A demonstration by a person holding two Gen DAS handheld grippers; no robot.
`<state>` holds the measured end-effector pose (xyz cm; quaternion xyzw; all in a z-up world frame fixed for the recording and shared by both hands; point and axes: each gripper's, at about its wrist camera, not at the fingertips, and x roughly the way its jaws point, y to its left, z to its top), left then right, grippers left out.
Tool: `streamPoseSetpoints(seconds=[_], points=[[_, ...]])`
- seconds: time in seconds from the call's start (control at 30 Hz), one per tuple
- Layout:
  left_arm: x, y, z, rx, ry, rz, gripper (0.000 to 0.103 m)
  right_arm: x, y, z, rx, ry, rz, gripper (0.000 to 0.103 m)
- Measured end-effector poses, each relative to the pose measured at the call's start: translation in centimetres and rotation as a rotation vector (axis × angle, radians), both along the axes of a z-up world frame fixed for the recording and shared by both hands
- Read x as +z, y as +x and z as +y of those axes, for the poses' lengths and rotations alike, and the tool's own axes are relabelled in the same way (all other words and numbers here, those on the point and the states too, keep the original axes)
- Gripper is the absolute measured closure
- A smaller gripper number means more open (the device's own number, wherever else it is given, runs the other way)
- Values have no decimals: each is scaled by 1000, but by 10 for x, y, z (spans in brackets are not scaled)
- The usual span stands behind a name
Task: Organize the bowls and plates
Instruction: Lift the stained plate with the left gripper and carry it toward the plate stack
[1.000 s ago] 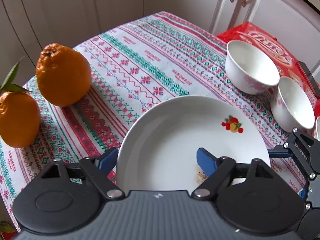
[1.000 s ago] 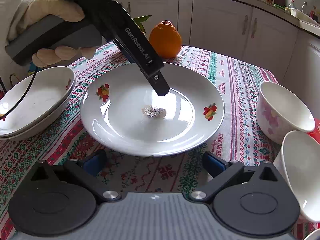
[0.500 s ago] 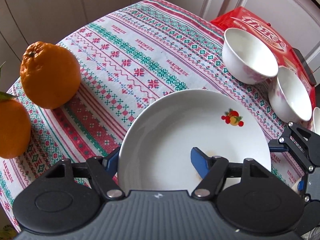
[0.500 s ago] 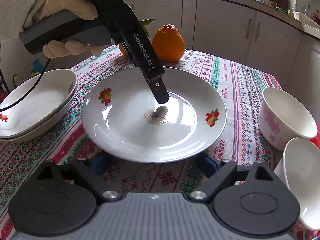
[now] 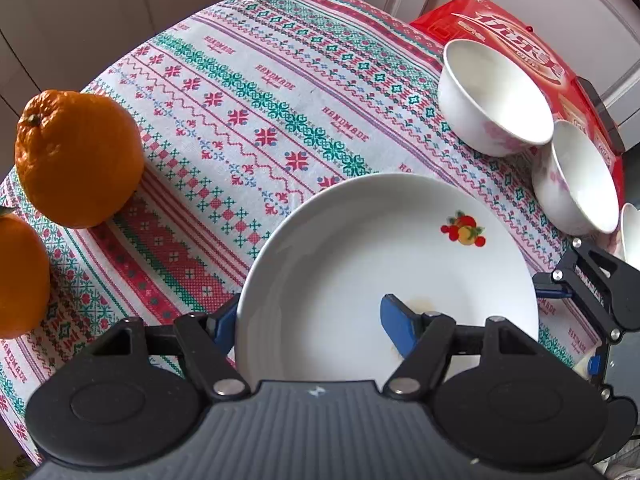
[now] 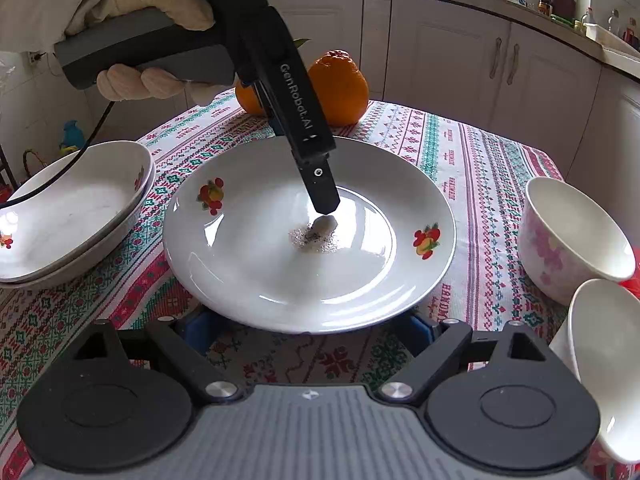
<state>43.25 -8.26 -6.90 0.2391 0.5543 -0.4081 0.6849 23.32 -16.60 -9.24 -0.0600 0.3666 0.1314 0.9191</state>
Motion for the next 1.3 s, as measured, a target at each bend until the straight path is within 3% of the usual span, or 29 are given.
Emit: streamPoseSetpoints(seconds=[0.93, 1.3], points=[[3, -15, 10, 4, -60, 32, 31, 3, -10, -3, 17, -31, 31, 10], [20, -39, 23, 46, -86, 26, 31, 15, -31, -3, 74, -52, 11, 10]])
